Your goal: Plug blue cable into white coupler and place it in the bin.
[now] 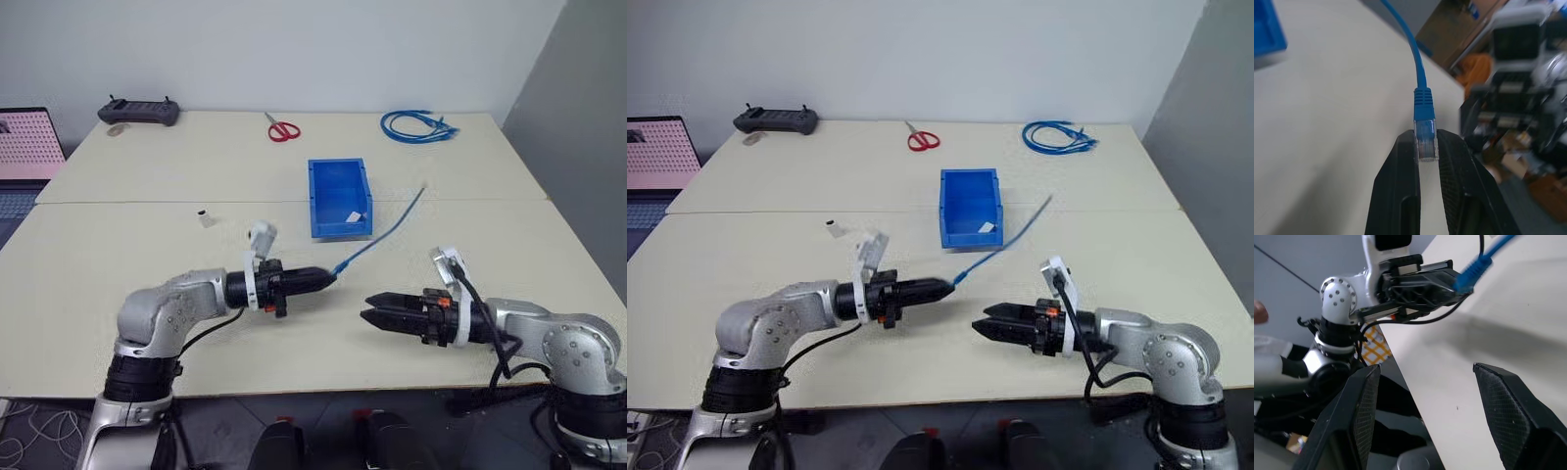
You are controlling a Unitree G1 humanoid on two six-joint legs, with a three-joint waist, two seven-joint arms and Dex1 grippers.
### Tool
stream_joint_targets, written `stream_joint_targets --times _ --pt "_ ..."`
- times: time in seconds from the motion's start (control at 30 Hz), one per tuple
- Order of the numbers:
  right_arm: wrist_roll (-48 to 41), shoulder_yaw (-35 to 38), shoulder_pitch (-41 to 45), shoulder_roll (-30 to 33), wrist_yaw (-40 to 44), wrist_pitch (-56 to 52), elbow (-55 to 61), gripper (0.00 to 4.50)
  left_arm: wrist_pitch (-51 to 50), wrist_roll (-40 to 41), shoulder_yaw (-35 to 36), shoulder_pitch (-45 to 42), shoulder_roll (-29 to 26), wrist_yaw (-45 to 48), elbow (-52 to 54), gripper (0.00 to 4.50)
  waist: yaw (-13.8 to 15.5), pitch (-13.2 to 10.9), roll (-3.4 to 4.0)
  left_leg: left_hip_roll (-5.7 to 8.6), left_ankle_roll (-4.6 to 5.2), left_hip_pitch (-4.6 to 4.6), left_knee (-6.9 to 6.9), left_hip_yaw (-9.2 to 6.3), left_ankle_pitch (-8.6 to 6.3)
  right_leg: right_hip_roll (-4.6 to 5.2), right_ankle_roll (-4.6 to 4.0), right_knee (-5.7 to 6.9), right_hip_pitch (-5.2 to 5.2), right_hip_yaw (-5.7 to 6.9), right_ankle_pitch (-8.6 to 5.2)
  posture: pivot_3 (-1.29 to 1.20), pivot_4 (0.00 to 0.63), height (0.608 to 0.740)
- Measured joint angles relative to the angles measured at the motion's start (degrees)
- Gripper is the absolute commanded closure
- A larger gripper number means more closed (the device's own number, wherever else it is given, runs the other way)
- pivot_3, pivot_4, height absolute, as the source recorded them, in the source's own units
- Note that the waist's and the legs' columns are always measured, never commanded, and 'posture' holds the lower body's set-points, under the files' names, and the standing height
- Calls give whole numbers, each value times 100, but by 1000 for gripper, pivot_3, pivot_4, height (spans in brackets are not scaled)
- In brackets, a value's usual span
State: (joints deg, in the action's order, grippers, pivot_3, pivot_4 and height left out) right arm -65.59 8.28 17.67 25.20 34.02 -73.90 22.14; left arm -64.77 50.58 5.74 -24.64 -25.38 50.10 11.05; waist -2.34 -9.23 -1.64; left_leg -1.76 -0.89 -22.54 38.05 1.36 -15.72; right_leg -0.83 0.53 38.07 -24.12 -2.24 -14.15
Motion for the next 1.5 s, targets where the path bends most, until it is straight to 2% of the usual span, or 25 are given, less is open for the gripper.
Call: stream_joint_targets --times 0.23,0.43,0.8,1.07,1.17,1.27,1.33,1.5 --pt "-609 -6 334 -500 -633 -88 -451 1312 -753 852 180 358 318 -840 357 4265 29 -1 0 5 -2 -2 1 -1 1 -2 -2 3 -1 1 -1 0 150 740" --pt "-1125 -36 300 -535 -1108 -140 -437 1312 -869 1255 366 286 331 -1213 424 4265 52 0 0 12 -2 -6 1 2 1 -1 -2 -2 -1 0 -1 0 150 740" --pt "-1670 -42 429 -821 -1962 120 -822 1312 -990 1713 363 192 224 -1345 384 4265 46 -1 1 10 -2 -4 1 4 1 -3 -2 0 -3 -1 -1 0 150 740" --pt "-1870 -57 568 -754 -2077 261 -1014 1312 -993 1886 359 193 179 -1370 384 4265 50 -1 1 11 -2 -6 1 5 1 -2 -2 -3 -3 -1 -1 0 150 740" --pt "-1898 -66 569 -728 -2068 266 -1016 1798 -989 1886 359 193 155 -1385 377 4265 50 -1 1 11 -2 -6 0 5 1 -3 -2 -3 -3 -1 -1 0 150 740" --pt "-1900 -99 568 -718 -2051 271 -1016 2680 -981 1886 358 192 152 -1400 359 4265 49 -1 1 10 -2 -6 0 5 1 -3 -2 -3 -3 -1 -1 0 150 740" --pt "-1912 -126 568 -717 -2037 283 -1016 2946 -980 1886 354 193 147 -1411 306 4265 49 -1 1 11 -2 -6 0 5 1 -2 -2 -3 -3 -2 -1 0 150 740" --pt "-2001 -132 568 -661 -2032 341 -1026 4181 -980 1939 345 247 146 -1437 308 4265 50 -1 1 10 -2 -7 0 5 1 -2 -2 -4 -3 -1 -1 0 150 740"
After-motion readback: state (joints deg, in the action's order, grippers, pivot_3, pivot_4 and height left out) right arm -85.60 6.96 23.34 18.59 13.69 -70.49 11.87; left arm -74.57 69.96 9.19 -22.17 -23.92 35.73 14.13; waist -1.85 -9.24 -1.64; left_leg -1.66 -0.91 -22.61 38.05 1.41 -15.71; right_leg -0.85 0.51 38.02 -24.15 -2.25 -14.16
